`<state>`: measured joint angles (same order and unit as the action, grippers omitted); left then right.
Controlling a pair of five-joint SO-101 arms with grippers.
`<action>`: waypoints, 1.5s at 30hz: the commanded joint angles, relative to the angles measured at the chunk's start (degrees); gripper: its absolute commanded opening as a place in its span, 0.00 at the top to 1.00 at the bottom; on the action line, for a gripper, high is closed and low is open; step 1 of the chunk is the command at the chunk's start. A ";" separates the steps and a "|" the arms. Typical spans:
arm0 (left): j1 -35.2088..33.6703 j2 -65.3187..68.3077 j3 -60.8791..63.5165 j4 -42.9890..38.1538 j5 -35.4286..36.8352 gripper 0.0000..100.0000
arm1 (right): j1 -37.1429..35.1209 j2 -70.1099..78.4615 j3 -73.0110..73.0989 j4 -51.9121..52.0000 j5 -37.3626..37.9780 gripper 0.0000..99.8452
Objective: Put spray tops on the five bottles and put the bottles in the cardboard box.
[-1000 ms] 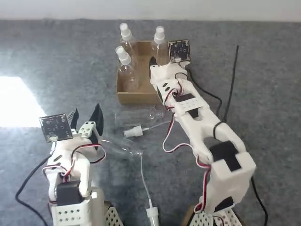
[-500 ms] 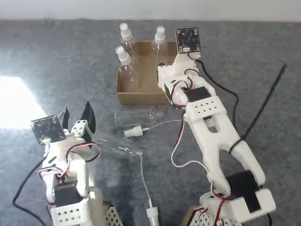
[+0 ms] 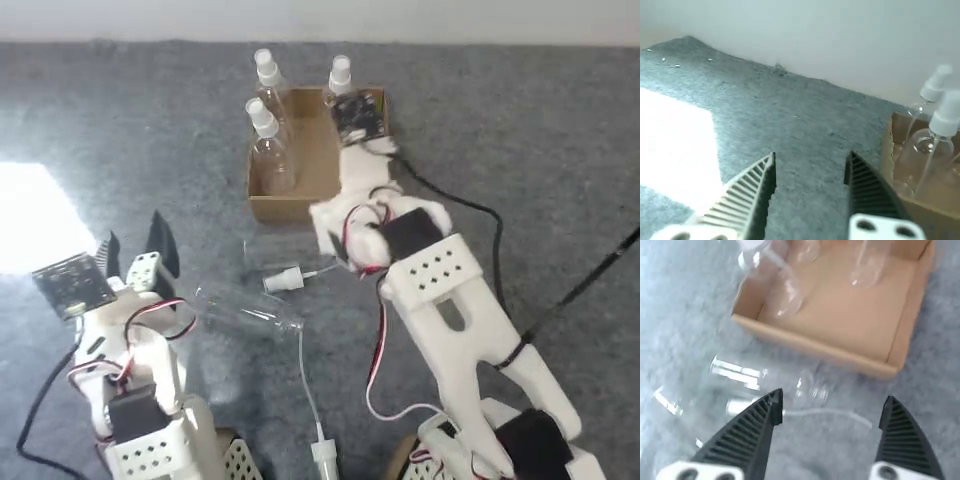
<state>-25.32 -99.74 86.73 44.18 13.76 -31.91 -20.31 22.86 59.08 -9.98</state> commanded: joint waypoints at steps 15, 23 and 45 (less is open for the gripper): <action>-3.52 -0.62 -0.40 -2.64 3.08 0.79 | -14.46 -3.38 7.47 -6.64 -13.54 0.72; -3.34 -0.62 -0.40 -2.64 3.08 0.79 | -14.29 4.09 6.33 -14.02 -23.21 0.72; -3.52 -0.62 -0.48 -2.64 3.08 0.79 | -11.12 21.85 -12.66 -7.78 -37.63 0.72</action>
<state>-28.66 -99.74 86.73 43.03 16.13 -43.87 0.18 17.93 46.95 -45.49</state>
